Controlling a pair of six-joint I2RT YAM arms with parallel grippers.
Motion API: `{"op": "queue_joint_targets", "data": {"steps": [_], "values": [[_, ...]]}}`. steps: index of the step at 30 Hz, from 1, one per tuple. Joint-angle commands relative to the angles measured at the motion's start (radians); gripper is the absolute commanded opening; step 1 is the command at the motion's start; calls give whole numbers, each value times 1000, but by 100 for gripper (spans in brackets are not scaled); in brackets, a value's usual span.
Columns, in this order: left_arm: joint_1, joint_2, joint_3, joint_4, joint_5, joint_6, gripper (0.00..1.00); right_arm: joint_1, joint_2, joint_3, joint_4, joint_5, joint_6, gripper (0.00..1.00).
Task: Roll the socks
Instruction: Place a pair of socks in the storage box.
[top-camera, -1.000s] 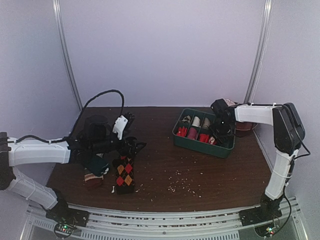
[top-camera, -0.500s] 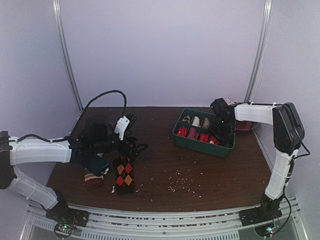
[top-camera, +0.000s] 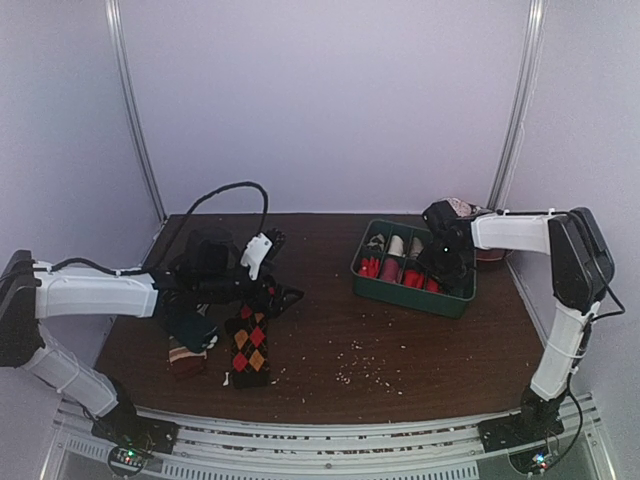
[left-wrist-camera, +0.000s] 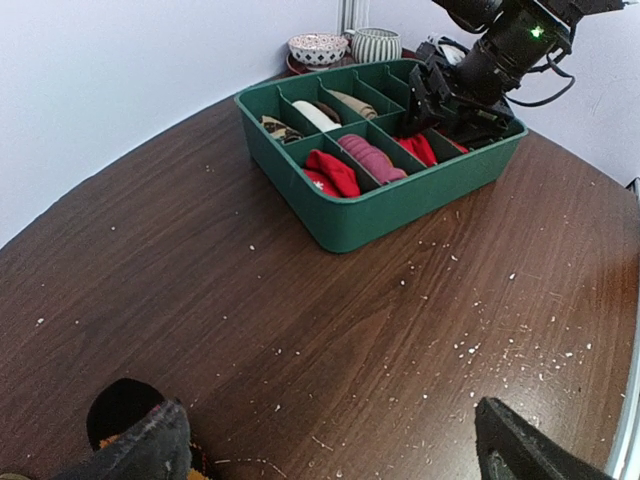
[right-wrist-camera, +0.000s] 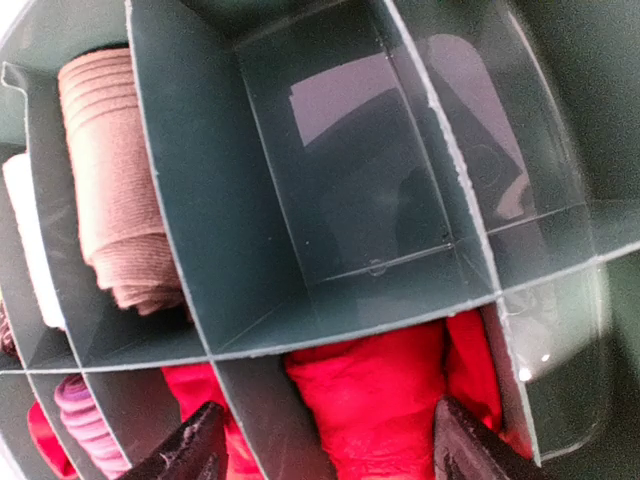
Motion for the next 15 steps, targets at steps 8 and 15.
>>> {"op": "queue_joint_targets", "data": {"steps": [8,15], "values": [[3,-31,42,35,-192,-50,98,74,-156,-65,-19,180,-98,70],[4,-22,87,-33,-348,-90,98,154,-292,-81,72,210,-237,70]]}}
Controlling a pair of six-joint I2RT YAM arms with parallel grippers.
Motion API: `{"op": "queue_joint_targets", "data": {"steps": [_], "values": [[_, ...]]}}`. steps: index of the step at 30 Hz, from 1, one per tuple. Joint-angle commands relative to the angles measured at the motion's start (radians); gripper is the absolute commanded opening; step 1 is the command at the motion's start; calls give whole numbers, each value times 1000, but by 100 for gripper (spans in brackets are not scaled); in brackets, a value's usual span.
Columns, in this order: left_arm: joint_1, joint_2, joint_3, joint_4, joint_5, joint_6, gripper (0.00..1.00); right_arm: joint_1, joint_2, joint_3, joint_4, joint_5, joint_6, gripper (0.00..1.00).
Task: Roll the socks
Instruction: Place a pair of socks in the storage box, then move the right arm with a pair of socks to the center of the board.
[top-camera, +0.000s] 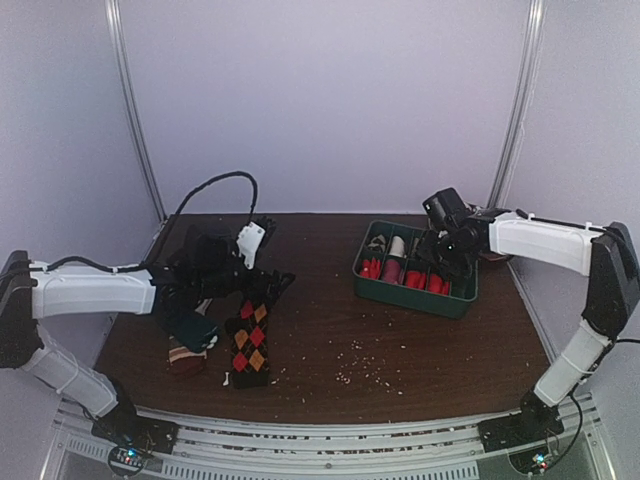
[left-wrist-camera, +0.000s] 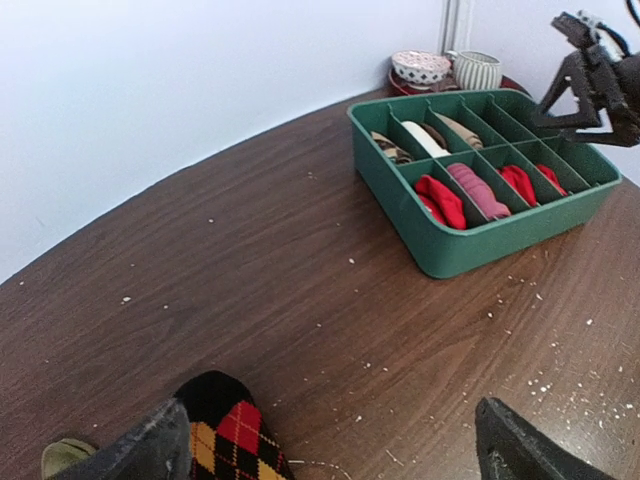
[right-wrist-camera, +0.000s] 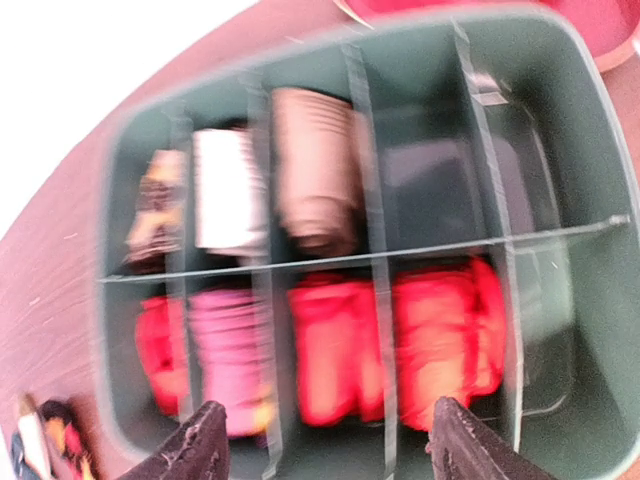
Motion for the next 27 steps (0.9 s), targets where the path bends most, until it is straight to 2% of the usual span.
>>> {"op": "queue_joint_targets", "data": {"steps": [1,3,5,10,13,15,19,27], "values": [[4,-9,69,-25,-142,-44,98,46,-84,-6,60,57,-140,70],[4,-16,90,-58,-181,-50,98,57,-101,-6,88,22,-195,70],[6,-40,89,-80,-239,-85,98,63,-117,-34,169,-84,-272,69],[36,-129,46,-144,-267,-209,98,121,-184,-202,508,-425,-479,63],[37,-140,35,-243,-284,-289,98,227,-179,-230,644,-637,-654,69],[37,-144,15,-294,-298,-350,98,331,-131,-208,679,-682,-743,72],[37,-168,-28,-357,-331,-445,98,426,64,-87,736,-774,-762,69],[37,-242,-67,-521,-528,-581,98,569,454,224,690,-698,-837,67]]}}
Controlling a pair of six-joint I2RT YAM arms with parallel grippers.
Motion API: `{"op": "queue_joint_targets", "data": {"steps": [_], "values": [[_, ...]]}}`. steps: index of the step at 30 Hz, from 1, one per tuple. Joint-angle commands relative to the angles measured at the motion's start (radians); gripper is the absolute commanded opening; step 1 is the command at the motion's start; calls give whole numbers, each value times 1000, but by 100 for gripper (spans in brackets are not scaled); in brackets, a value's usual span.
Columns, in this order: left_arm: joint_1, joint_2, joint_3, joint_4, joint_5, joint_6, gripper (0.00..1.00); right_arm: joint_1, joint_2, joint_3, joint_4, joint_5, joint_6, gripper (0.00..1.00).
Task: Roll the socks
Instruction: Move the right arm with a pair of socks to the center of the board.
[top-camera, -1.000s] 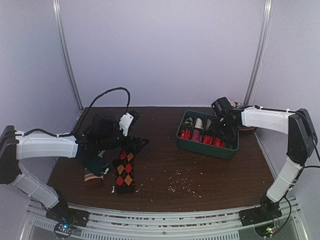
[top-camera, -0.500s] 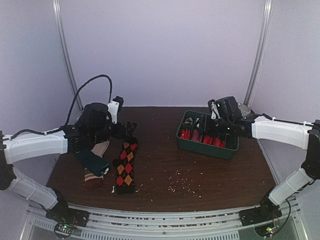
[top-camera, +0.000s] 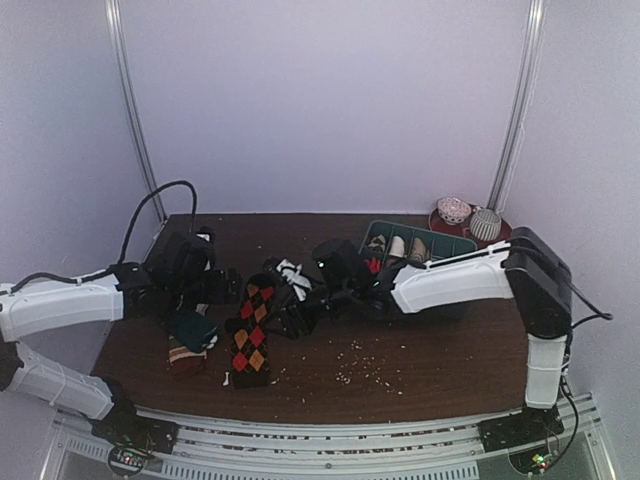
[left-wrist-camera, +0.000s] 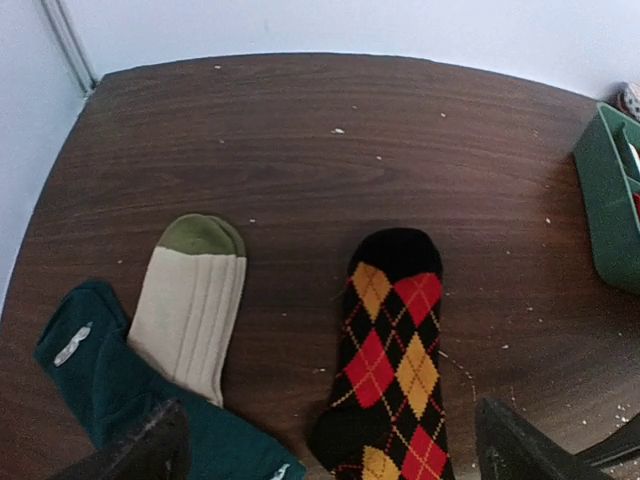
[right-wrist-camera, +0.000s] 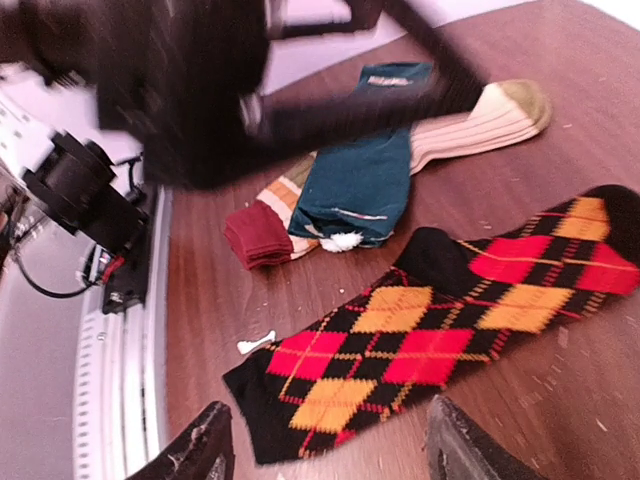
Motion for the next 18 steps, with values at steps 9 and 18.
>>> {"op": "queue_joint_targets", "data": {"steps": [9,18], "values": [[5,-90,-84,-158,-241,-207,98,62,344,291,-13,-22,-56,66],[5,-178,-151,-152,-262,-244,98,69,420,300,-108,263,-52,64]]}}
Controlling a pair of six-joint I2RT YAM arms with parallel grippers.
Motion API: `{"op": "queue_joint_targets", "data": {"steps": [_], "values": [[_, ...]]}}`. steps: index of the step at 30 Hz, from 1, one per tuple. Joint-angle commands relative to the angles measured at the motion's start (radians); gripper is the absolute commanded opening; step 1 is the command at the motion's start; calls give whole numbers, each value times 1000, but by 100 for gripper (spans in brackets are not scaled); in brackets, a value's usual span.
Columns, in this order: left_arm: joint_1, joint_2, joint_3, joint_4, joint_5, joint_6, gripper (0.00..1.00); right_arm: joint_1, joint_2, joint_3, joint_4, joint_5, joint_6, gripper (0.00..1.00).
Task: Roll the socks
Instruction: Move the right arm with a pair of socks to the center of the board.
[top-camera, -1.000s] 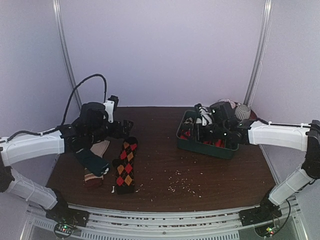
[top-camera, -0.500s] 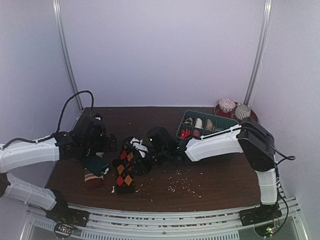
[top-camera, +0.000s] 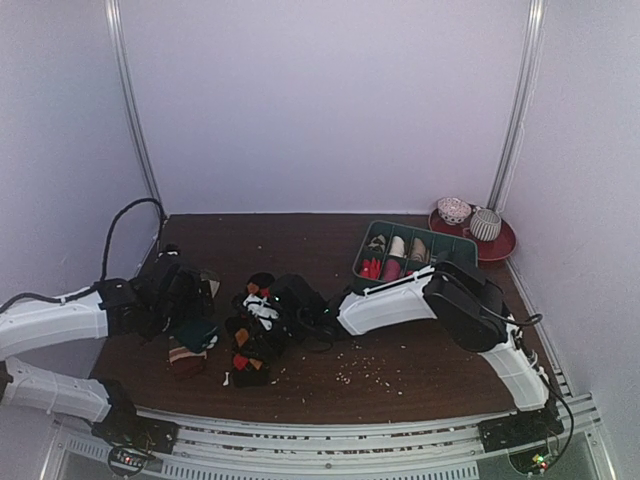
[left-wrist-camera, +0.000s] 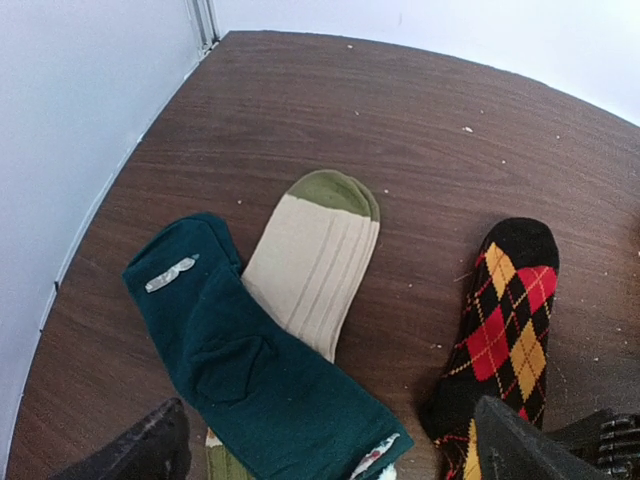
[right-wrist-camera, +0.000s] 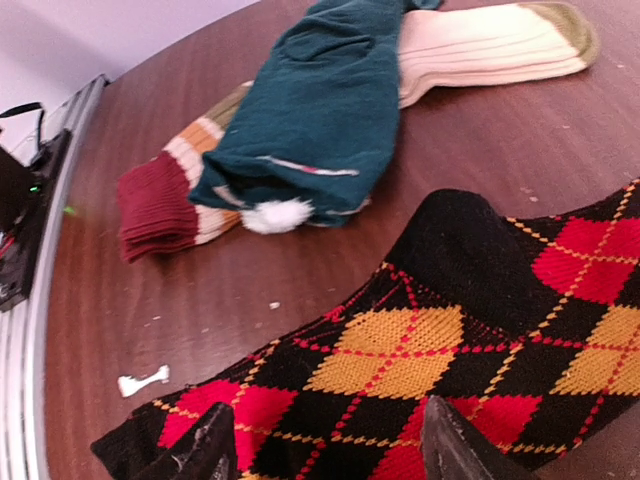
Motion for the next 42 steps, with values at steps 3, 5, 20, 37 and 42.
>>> {"op": "queue_joint_targets", "data": {"steps": [3,5,20,37,42], "values": [[5,-41,-41,48,-23,5,98,2,10,-39,-135,274,28,64],[5,-36,-41,71,-6,44,98,0,-7,-68,-180,349,44,63],[0,8,-123,424,280,198,98,-12,-239,-401,-126,303,238,65],[-90,-10,-281,876,625,456,98,1,-749,-793,61,33,-245,70],[-154,34,-323,978,743,498,98,17,-714,-880,196,-19,-300,70]]}}
